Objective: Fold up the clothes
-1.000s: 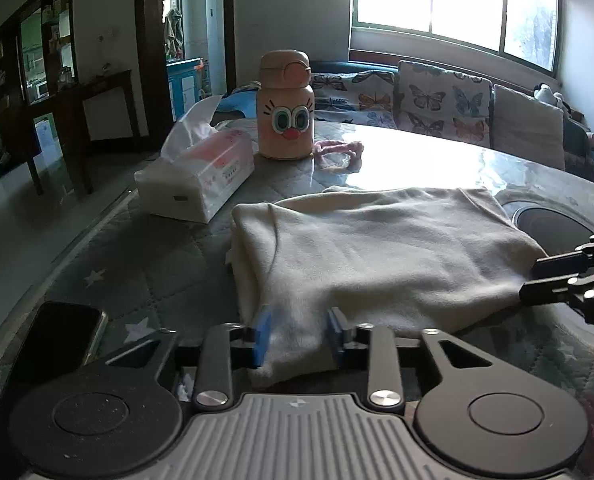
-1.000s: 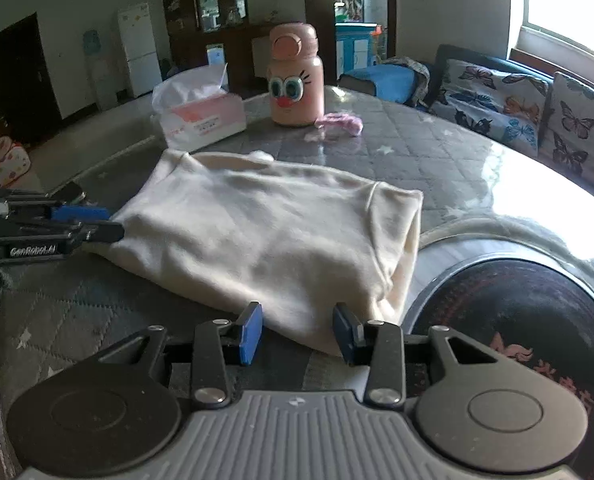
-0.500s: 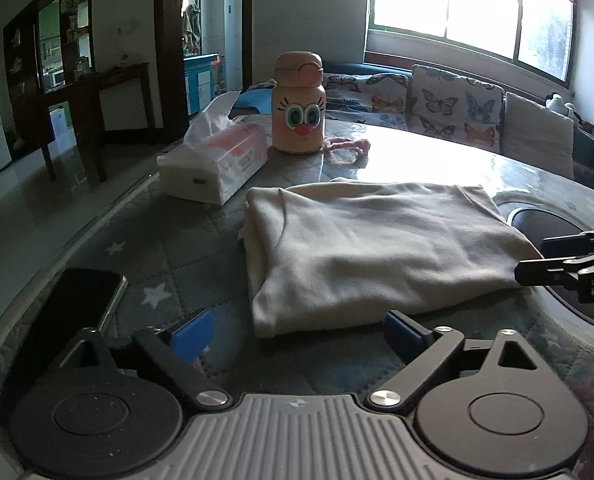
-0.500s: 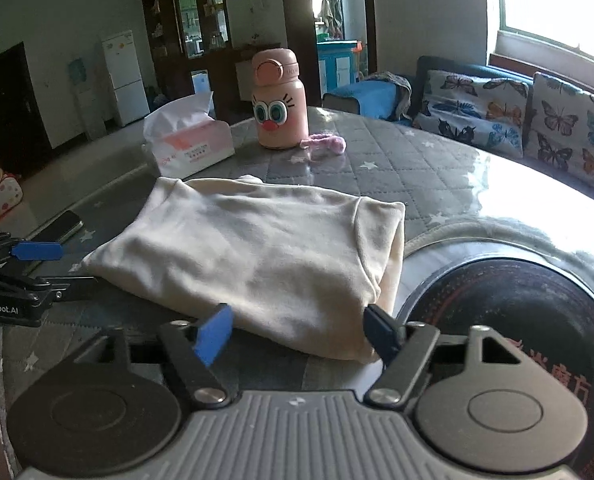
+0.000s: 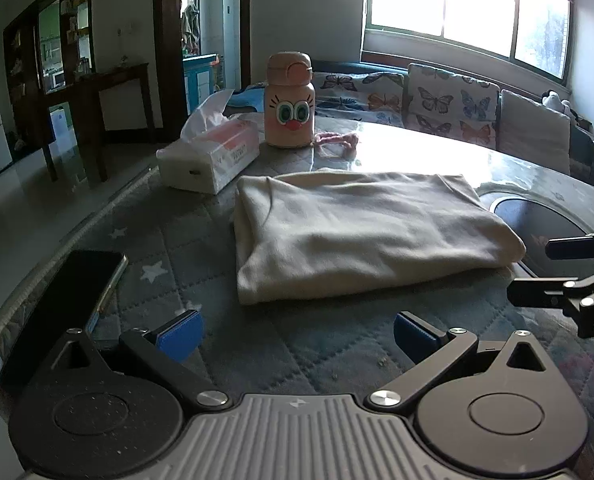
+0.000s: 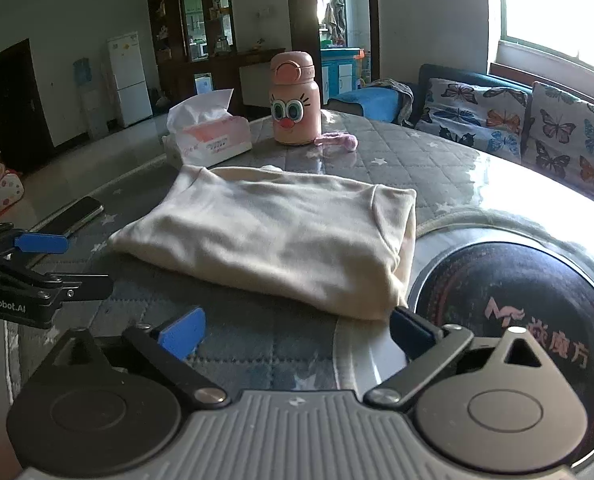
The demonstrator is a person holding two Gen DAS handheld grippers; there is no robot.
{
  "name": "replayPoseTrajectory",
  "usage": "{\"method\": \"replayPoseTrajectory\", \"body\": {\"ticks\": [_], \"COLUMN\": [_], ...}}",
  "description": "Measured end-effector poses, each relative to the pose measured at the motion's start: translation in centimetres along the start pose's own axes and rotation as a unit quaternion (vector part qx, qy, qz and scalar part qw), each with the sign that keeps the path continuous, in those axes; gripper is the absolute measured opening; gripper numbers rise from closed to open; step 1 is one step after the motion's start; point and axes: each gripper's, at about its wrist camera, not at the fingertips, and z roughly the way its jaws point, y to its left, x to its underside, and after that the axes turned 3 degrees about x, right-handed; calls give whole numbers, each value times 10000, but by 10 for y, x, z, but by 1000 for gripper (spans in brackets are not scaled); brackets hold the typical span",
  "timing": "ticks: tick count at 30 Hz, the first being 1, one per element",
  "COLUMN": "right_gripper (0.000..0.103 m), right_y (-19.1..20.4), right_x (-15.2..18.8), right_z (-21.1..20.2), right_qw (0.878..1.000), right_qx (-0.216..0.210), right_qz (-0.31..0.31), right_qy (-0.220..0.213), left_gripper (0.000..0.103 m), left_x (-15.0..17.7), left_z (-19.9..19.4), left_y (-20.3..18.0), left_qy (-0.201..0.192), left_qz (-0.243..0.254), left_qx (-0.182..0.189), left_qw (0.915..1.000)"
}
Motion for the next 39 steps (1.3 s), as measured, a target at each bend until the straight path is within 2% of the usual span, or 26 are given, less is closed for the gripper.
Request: {"method": "replayPoseTrajectory", "body": {"ticks": [8, 18, 39], "right_gripper": [103, 103, 103], "right_y": [12, 16, 22], "right_x": [11, 22, 27], "right_z": [-6, -7, -22], "right_qw": [10000, 9995, 9993], "right_qx": [34, 218, 291], "right_qz": [-45, 43, 61], "right_qy": [59, 239, 205], "left_gripper": [103, 103, 103], "left_x": [12, 19, 23], "left_z": [-5, -6, -21], "left_y": [-6, -10, -25], "left_qy": [103, 255, 171], "left_qz": [-64, -67, 39], "left_qx": [38, -129, -58], "left_qw": [9999, 9996, 9998]}}
